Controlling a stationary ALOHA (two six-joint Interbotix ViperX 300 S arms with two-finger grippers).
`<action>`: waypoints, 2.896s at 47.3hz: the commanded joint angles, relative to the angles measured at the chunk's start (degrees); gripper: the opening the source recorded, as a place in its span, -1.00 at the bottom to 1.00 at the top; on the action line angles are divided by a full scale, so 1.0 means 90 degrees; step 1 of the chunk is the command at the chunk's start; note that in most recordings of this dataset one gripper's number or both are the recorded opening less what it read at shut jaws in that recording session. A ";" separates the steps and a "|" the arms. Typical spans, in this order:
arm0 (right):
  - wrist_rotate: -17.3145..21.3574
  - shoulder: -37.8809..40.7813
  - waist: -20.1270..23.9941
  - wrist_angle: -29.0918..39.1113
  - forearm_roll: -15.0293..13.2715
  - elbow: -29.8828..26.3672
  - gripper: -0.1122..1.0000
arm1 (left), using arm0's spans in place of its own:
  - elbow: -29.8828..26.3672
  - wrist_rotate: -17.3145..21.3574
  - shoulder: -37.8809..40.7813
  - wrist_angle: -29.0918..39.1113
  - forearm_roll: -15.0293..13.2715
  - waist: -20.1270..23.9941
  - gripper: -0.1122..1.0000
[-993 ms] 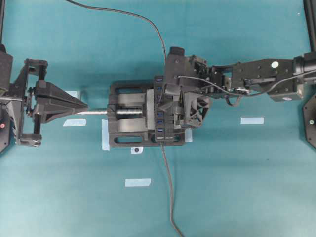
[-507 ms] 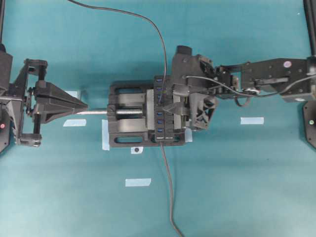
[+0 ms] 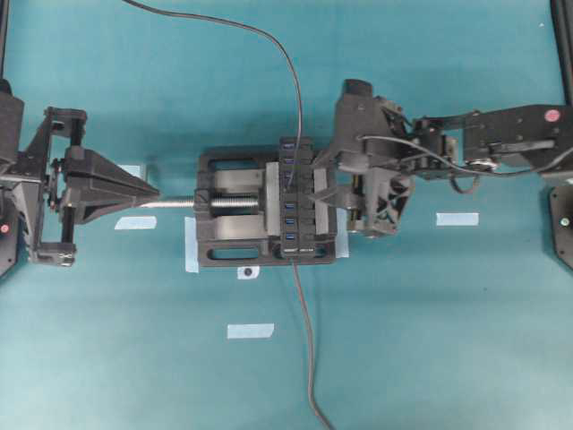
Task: Insert the USB into the center port of the fixed hub
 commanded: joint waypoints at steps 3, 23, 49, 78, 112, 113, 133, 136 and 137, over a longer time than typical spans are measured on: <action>0.0049 -0.0205 0.0020 -0.0186 0.0010 0.0039 0.37 | -0.0107 0.0000 0.0010 -0.0059 0.0010 0.0000 -0.80; 0.0049 -0.0205 0.0020 -0.0439 0.0010 0.0146 0.37 | -0.0117 0.0000 0.0010 -0.0059 0.0010 0.0000 -0.80; 0.0059 -0.0205 0.0020 -0.0449 0.0010 0.0156 0.37 | -0.0127 0.0000 0.0010 -0.0059 0.0010 0.0000 -0.80; 0.0049 -0.0195 0.0020 -0.0459 0.0010 0.0146 0.37 | -0.0127 0.0000 0.0010 -0.0059 0.0010 0.0000 -0.80; 0.0049 -0.0176 0.0020 -0.0459 0.0010 0.0146 0.37 | -0.0127 0.0000 0.0010 -0.0059 0.0010 -0.0010 -0.80; 0.0049 -0.0176 0.0020 -0.0459 0.0010 0.0146 0.37 | -0.0127 0.0000 0.0010 -0.0059 0.0020 0.0000 -0.80; 0.0049 -0.0176 0.0020 -0.0469 0.0010 0.0146 0.37 | -0.0137 0.0000 0.0010 -0.0059 0.0010 0.0000 -0.80; 0.0049 -0.0176 0.0020 -0.0459 0.0010 0.0146 0.37 | -0.0137 0.0000 0.0010 -0.0059 0.0010 0.0000 -0.80; 0.0049 -0.0176 0.0020 -0.0459 0.0010 0.0146 0.37 | -0.0137 0.0000 0.0010 -0.0059 0.0010 0.0000 -0.80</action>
